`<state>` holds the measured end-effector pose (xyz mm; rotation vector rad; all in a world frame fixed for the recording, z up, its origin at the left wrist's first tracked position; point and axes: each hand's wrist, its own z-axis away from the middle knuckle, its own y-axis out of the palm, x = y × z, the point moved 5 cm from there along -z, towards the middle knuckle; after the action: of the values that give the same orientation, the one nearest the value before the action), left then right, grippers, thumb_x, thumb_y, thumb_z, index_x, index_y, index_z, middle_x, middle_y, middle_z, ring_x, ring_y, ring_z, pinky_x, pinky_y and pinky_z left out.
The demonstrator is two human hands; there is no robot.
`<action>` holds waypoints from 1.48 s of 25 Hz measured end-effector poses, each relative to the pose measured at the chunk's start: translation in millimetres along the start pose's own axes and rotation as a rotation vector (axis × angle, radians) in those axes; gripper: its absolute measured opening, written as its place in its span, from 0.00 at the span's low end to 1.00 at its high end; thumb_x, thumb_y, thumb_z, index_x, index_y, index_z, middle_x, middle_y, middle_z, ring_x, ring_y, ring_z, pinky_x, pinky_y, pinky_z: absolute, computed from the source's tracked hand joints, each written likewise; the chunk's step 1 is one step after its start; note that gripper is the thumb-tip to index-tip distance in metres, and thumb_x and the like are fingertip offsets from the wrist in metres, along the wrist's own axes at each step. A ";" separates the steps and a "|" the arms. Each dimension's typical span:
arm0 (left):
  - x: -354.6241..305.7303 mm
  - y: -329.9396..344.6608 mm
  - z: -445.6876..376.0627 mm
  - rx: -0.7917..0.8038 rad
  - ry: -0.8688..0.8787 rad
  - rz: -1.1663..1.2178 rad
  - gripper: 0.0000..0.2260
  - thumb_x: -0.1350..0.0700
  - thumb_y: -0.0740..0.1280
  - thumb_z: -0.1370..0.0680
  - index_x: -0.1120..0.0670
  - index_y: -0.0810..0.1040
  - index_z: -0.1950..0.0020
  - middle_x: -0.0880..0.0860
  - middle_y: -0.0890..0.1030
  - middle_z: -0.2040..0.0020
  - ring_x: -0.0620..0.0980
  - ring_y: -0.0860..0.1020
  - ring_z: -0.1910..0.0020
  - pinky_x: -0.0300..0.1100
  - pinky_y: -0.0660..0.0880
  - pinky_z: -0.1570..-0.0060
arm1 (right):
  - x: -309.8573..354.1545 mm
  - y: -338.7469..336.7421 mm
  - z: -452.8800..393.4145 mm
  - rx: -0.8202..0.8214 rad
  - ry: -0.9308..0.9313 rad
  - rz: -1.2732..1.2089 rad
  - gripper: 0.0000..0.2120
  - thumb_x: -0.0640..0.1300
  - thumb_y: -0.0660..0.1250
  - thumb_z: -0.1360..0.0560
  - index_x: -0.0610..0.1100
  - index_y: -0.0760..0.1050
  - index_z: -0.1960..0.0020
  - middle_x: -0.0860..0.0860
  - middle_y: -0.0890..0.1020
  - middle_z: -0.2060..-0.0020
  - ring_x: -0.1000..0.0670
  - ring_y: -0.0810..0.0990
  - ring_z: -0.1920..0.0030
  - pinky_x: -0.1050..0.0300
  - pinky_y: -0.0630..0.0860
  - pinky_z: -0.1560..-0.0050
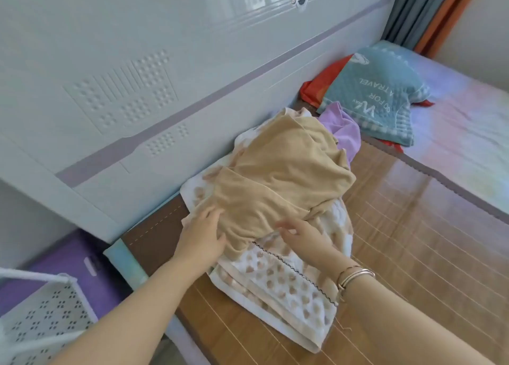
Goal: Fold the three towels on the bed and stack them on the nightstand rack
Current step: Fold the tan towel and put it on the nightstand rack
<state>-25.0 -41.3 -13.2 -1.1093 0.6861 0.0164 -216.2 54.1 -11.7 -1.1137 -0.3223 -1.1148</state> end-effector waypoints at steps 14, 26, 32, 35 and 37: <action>75.2 85.5 -38.6 0.210 -0.133 0.536 0.38 0.62 0.66 0.24 0.37 0.51 0.24 0.41 0.65 0.29 0.43 0.68 0.31 0.44 0.70 0.34 | -16.6 98.0 -75.0 -0.014 0.281 -0.710 0.14 0.40 0.60 0.23 0.45 0.80 0.64 0.49 0.79 0.63 0.50 0.75 0.58 0.57 0.72 0.55; -125.2 -0.4 15.0 -0.008 0.168 0.044 0.13 0.57 0.70 0.29 0.40 0.72 0.52 0.49 0.71 0.36 0.56 0.63 0.29 0.57 0.65 0.33 | -16.1 -82.4 128.5 -0.012 0.109 -0.566 0.18 0.59 0.70 0.34 0.44 0.72 0.60 0.43 0.72 0.65 0.46 0.71 0.67 0.54 0.70 0.64; -256.1 39.3 150.9 0.125 0.269 0.281 0.08 0.64 0.60 0.26 0.52 0.65 0.58 0.48 0.69 0.64 0.47 0.66 0.65 0.41 0.66 0.60 | -110.8 -179.3 290.6 -0.371 -0.014 -0.376 0.18 0.44 0.65 0.25 0.41 0.64 0.70 0.50 0.65 0.73 0.51 0.64 0.70 0.57 0.61 0.69; -345.6 82.7 230.8 0.162 0.388 0.376 0.11 0.63 0.62 0.26 0.49 0.64 0.60 0.48 0.67 0.65 0.47 0.64 0.66 0.41 0.63 0.65 | -183.3 -231.9 383.2 -0.626 -0.009 -0.072 0.19 0.43 0.66 0.29 0.48 0.56 0.70 0.55 0.61 0.75 0.51 0.62 0.70 0.54 0.59 0.66; -409.9 111.9 283.5 0.219 0.499 0.417 0.13 0.65 0.64 0.28 0.48 0.65 0.61 0.47 0.67 0.66 0.45 0.64 0.67 0.39 0.63 0.66 | -230.4 -257.1 449.4 -0.688 0.085 0.121 0.13 0.44 0.67 0.30 0.47 0.63 0.66 0.55 0.70 0.69 0.49 0.70 0.64 0.53 0.64 0.63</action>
<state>-247.9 375.1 181.4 -0.7446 1.3269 0.0204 -403.4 555.2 175.4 -1.6543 0.2184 -1.1925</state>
